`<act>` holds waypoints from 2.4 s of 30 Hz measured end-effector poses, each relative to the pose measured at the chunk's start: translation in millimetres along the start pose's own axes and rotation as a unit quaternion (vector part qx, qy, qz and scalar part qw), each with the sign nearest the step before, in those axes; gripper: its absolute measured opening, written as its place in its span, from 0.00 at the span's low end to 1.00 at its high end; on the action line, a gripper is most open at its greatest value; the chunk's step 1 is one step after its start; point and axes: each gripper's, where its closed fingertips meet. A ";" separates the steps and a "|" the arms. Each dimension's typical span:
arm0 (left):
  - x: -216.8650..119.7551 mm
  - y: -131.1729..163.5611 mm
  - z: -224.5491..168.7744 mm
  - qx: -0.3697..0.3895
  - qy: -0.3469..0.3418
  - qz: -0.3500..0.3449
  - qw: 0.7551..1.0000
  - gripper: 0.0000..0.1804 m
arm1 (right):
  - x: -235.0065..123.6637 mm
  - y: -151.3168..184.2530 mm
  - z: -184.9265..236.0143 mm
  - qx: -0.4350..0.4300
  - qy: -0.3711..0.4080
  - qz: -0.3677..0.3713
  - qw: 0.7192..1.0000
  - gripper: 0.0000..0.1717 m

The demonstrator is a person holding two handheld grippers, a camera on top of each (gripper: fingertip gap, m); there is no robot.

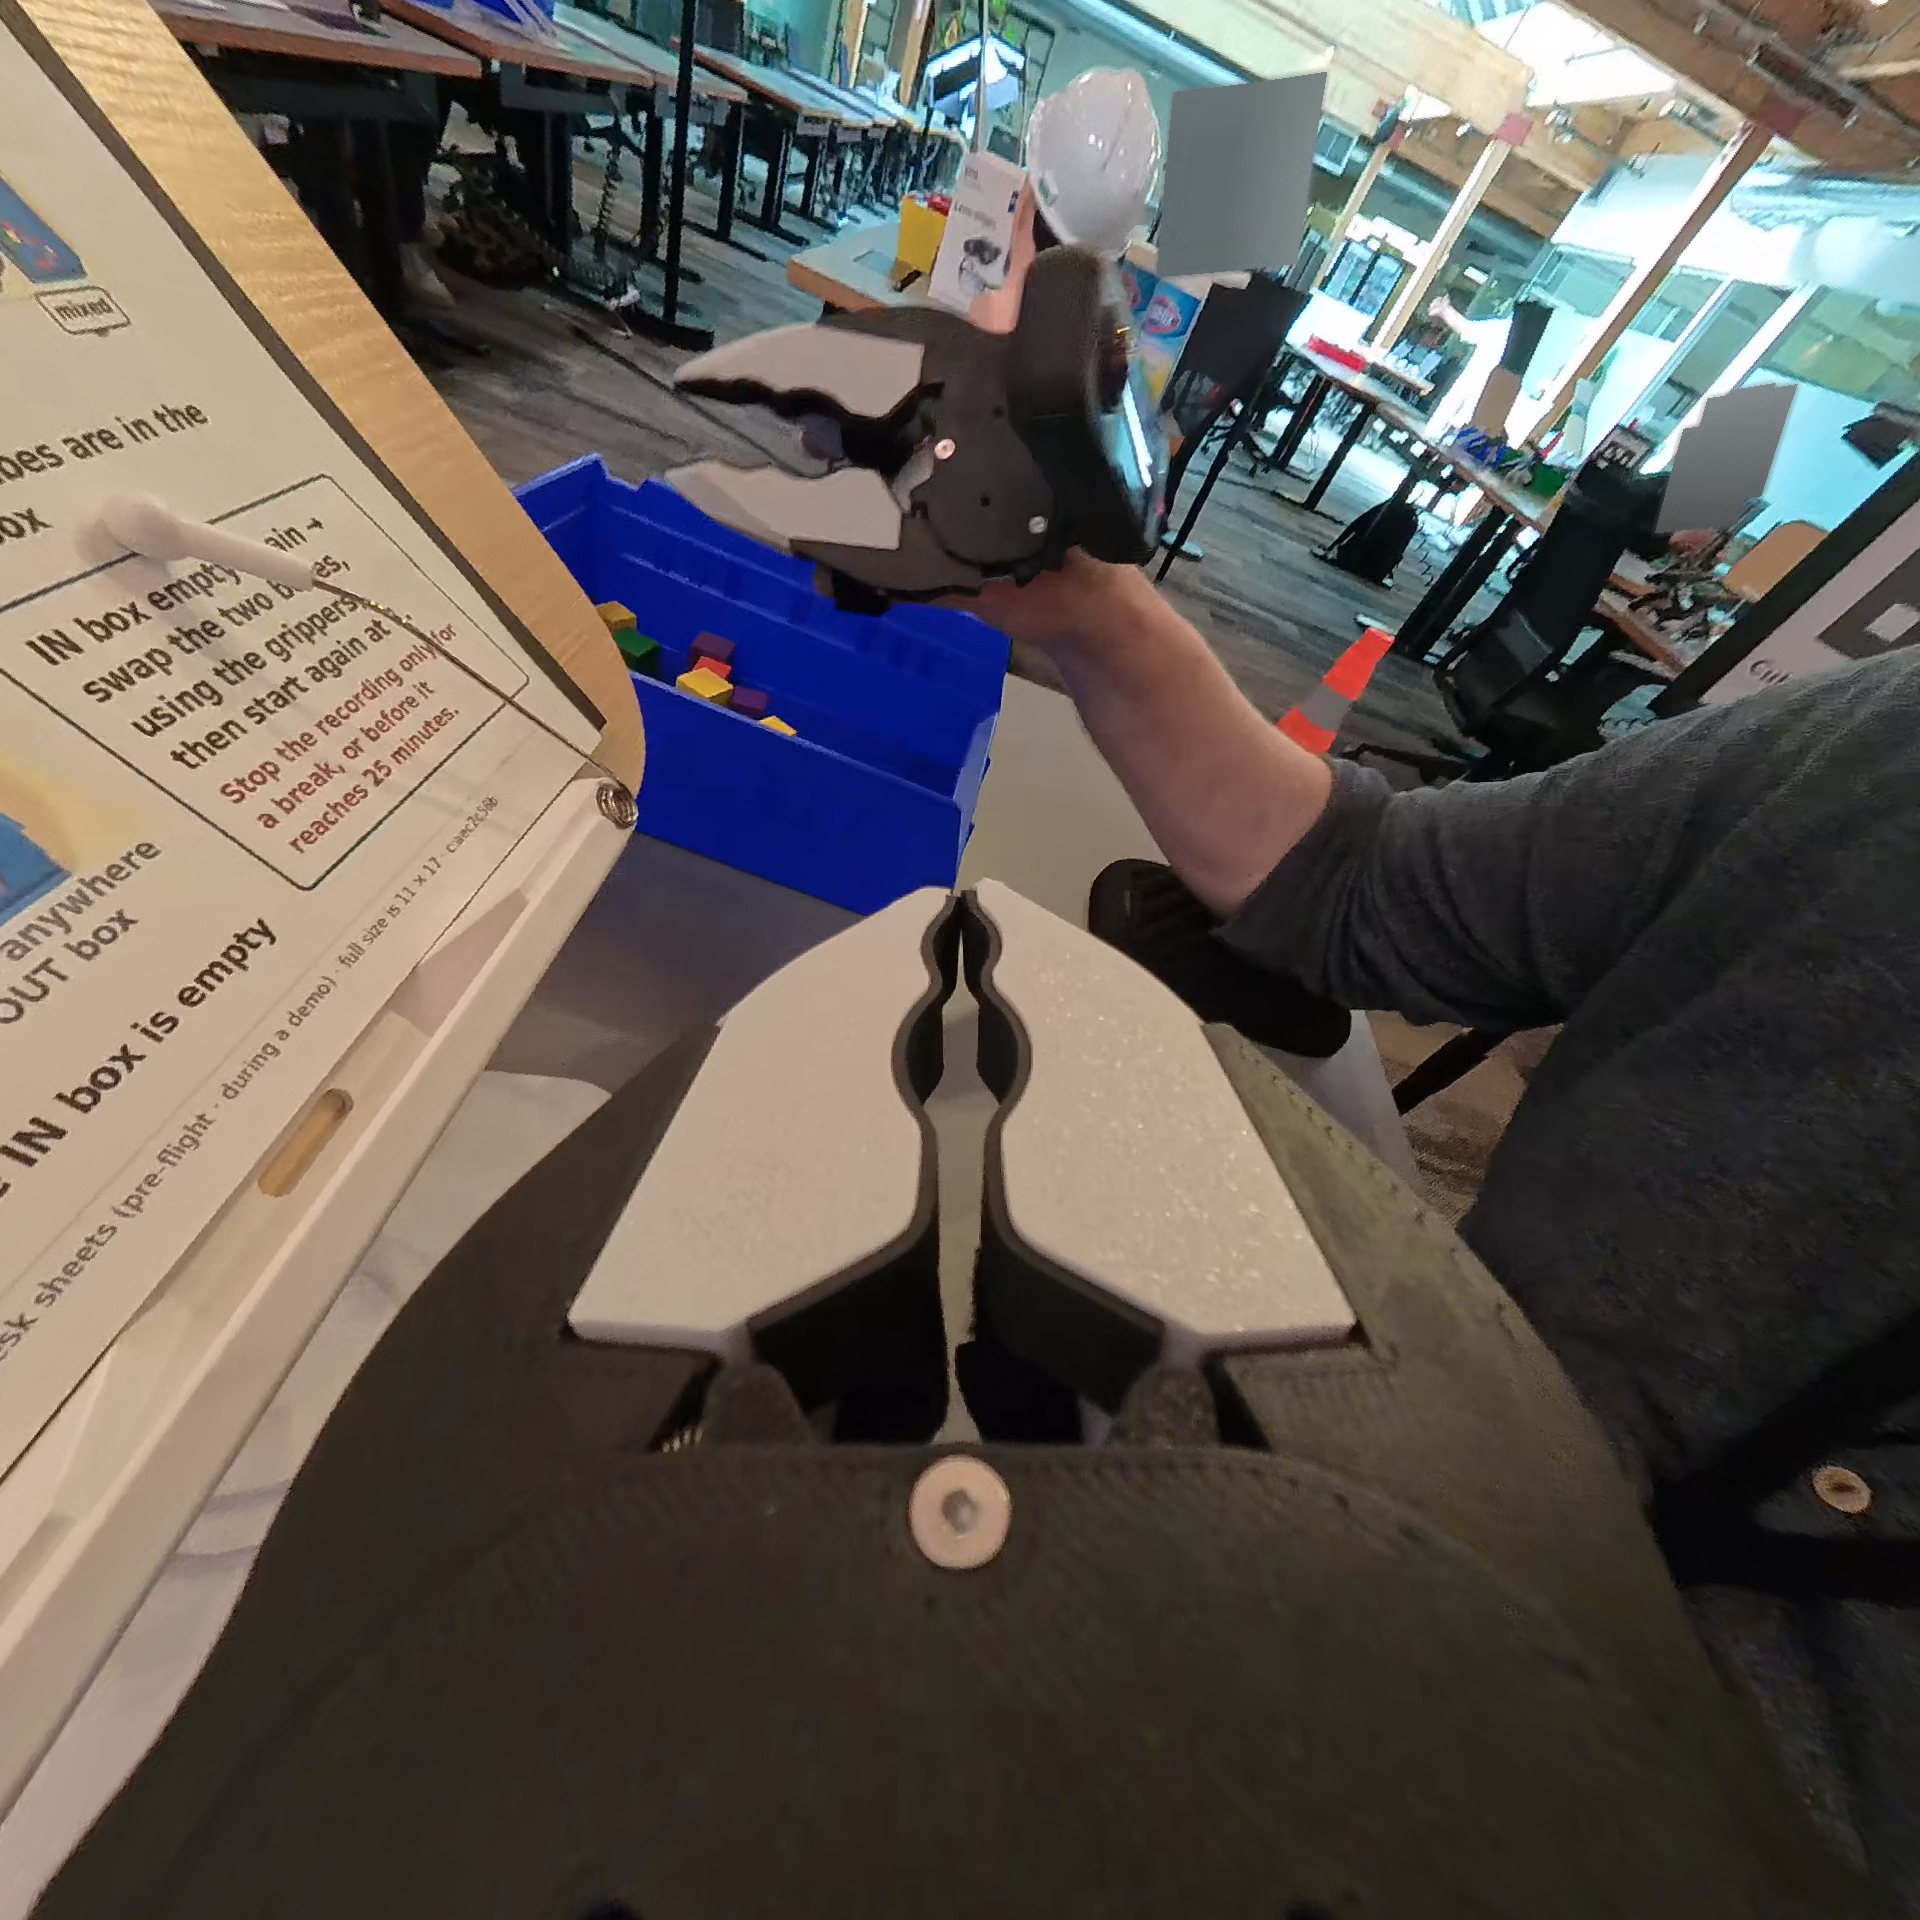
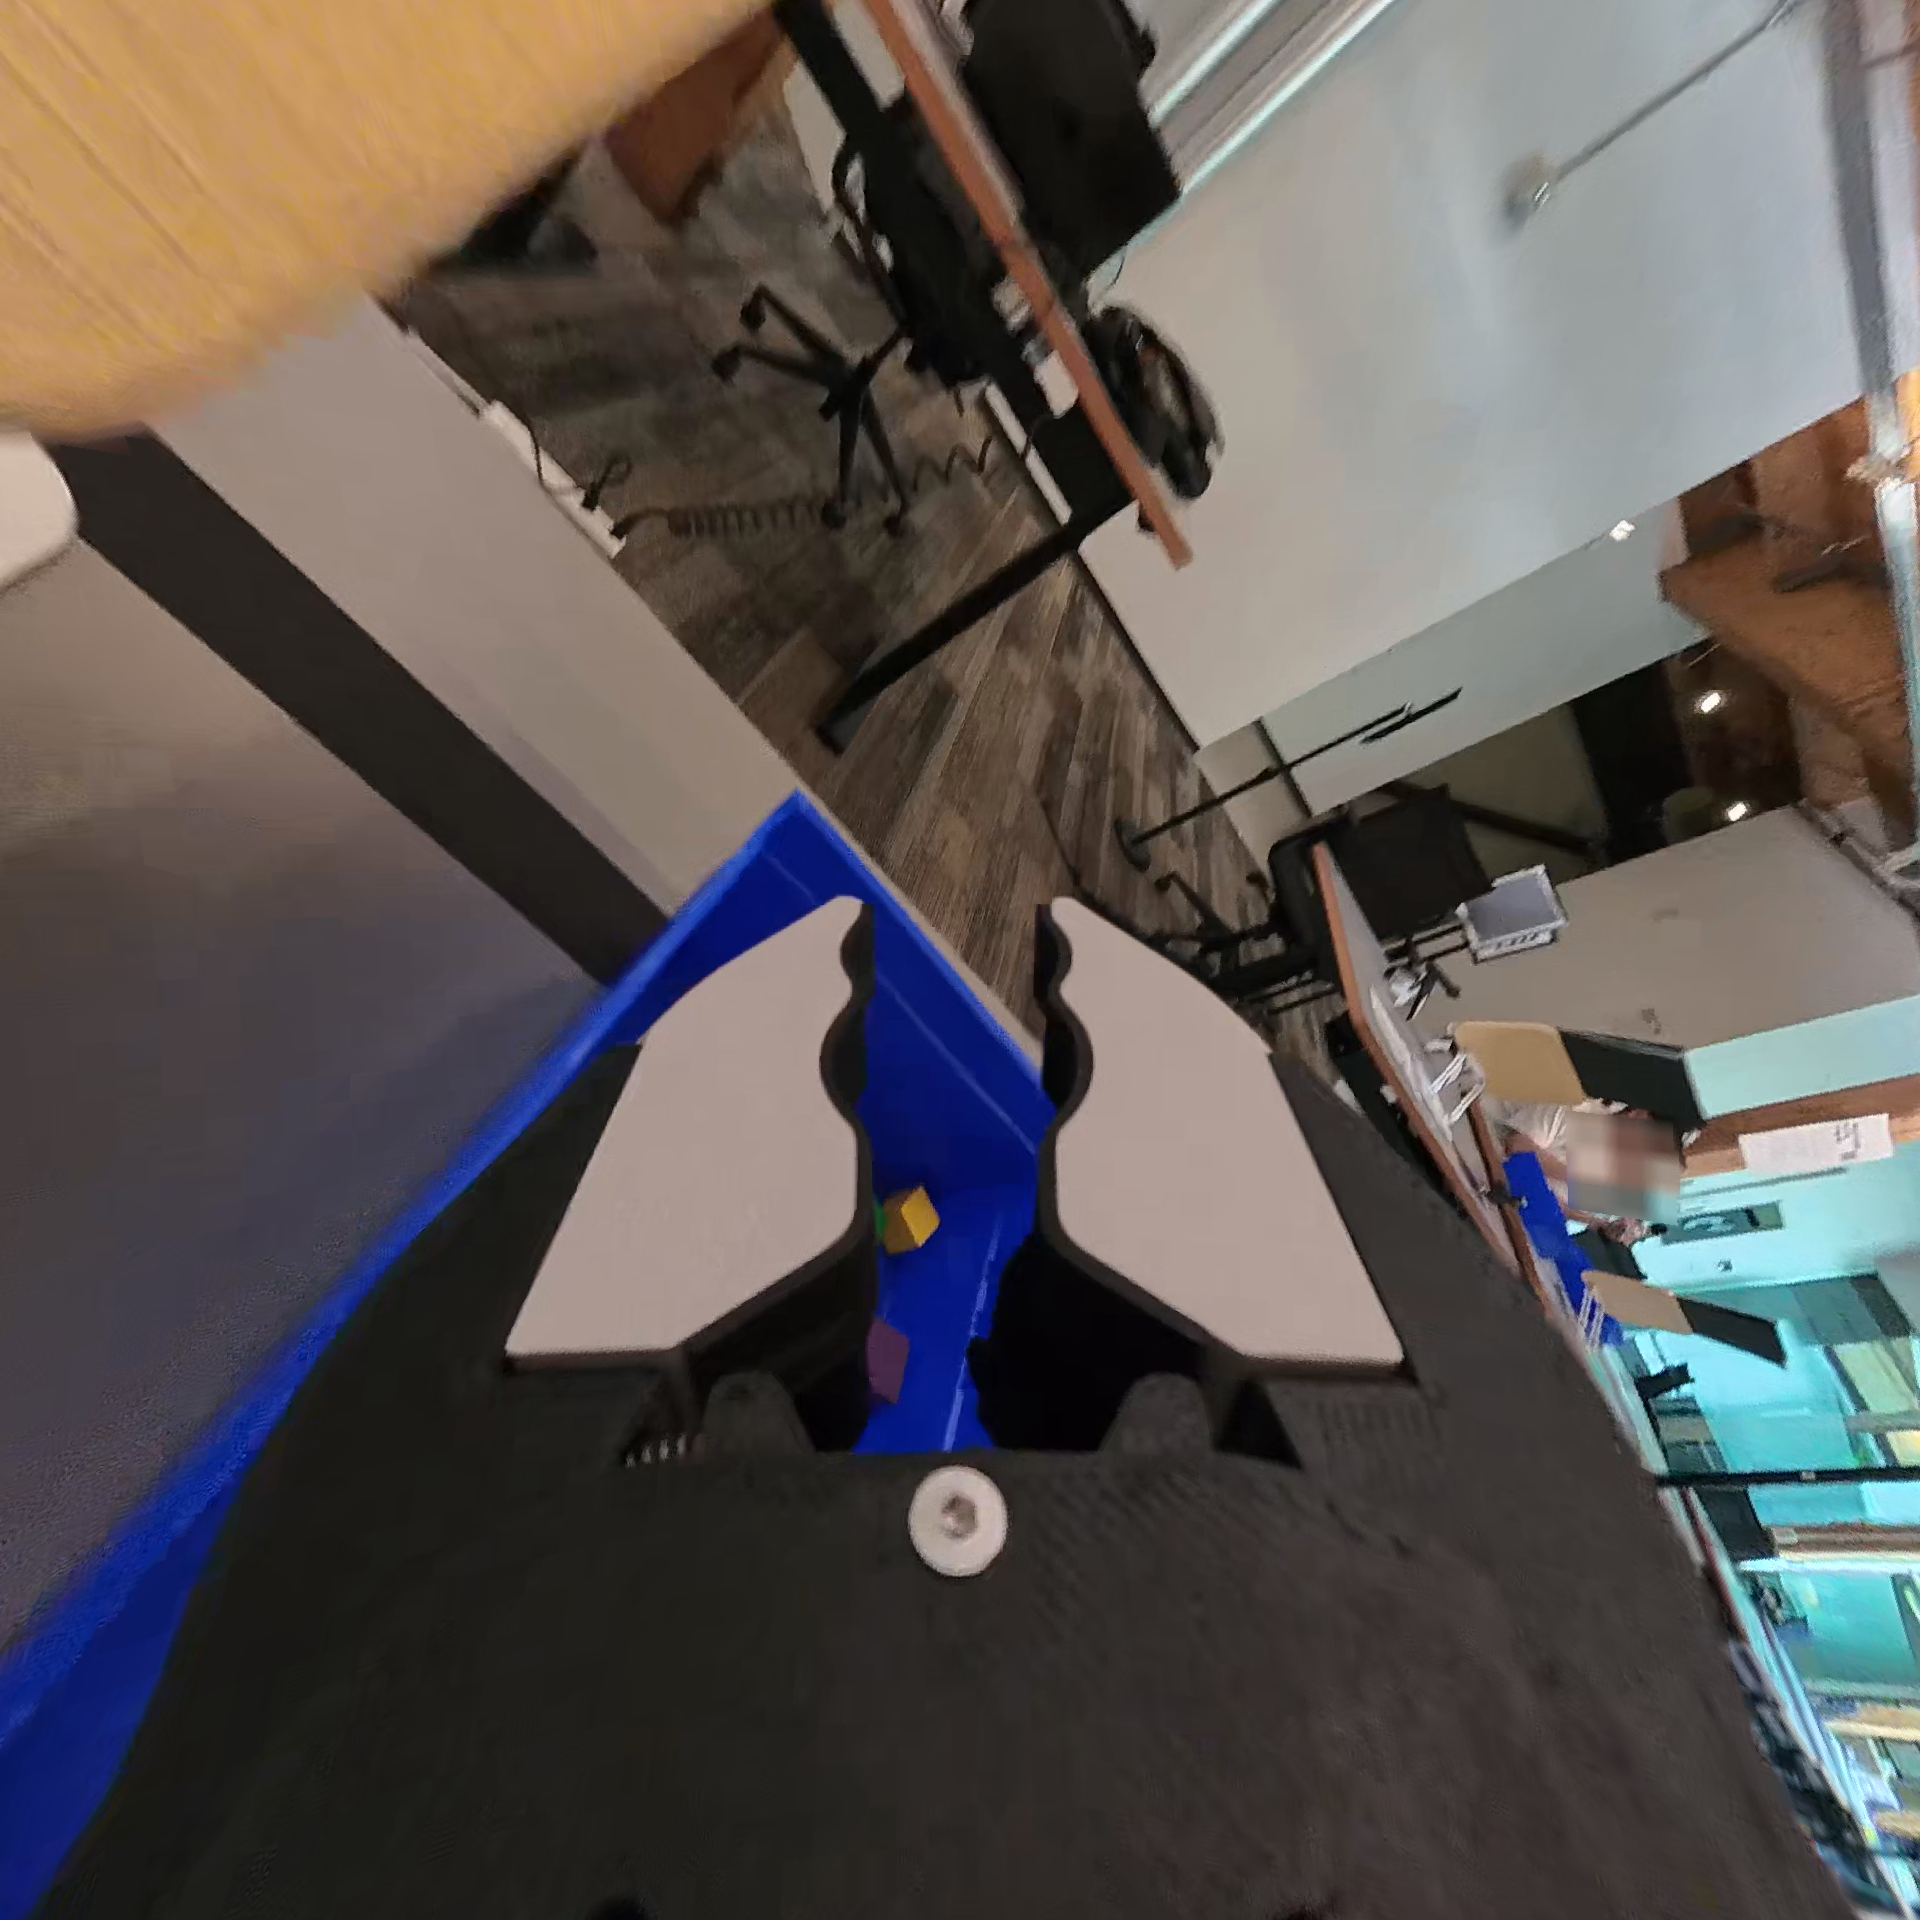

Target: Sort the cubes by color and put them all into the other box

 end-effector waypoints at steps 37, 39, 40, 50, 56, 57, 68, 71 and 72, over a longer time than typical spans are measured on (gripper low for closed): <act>-113.5 -37.8 4.8 0.012 -0.098 -0.123 0.987 0.01 | -117.2 -122.0 65.8 -0.049 0.025 -0.216 0.975 0.13; -114.6 -36.2 7.3 0.011 -0.108 -0.122 0.987 0.01 | -119.3 -123.3 68.8 -0.057 0.023 -0.218 0.974 0.13; -114.6 -34.8 8.6 0.008 -0.113 -0.120 0.986 0.01 | -120.9 -123.9 68.3 -0.056 0.023 -0.220 0.974 0.13; -90.0 -19.6 10.1 0.006 -0.153 -0.079 0.985 0.01 | -134.6 -129.4 76.2 -0.045 -0.034 -0.240 0.969 0.13; -43.0 6.8 13.7 -0.001 -0.160 -0.011 0.987 0.01 | -132.1 -131.8 124.4 -0.092 -0.104 -0.231 0.963 0.11; -35.6 12.1 14.9 0.008 -0.172 0.010 0.985 0.01 | -131.4 -131.6 134.9 -0.100 -0.121 -0.230 0.960 0.11; 5.7 49.1 40.9 0.091 -0.310 0.191 0.927 0.00 | -128.8 -109.3 197.4 -0.202 -0.235 -0.179 0.934 0.12; 3.6 59.0 34.1 0.048 -0.280 0.179 0.942 0.00 | -122.5 -102.3 201.2 -0.188 -0.264 -0.157 0.933 0.12; -1.4 64.2 37.3 0.038 -0.293 0.176 0.939 0.00 | -120.7 -99.9 205.9 -0.178 -0.277 -0.148 0.932 0.12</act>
Point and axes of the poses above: each gripper's, where its closed fingertips meet, x out along the fingers, y out of its underside, z = x × y across the jaws, and after that the axes turned 15 degrees about z, right-handed
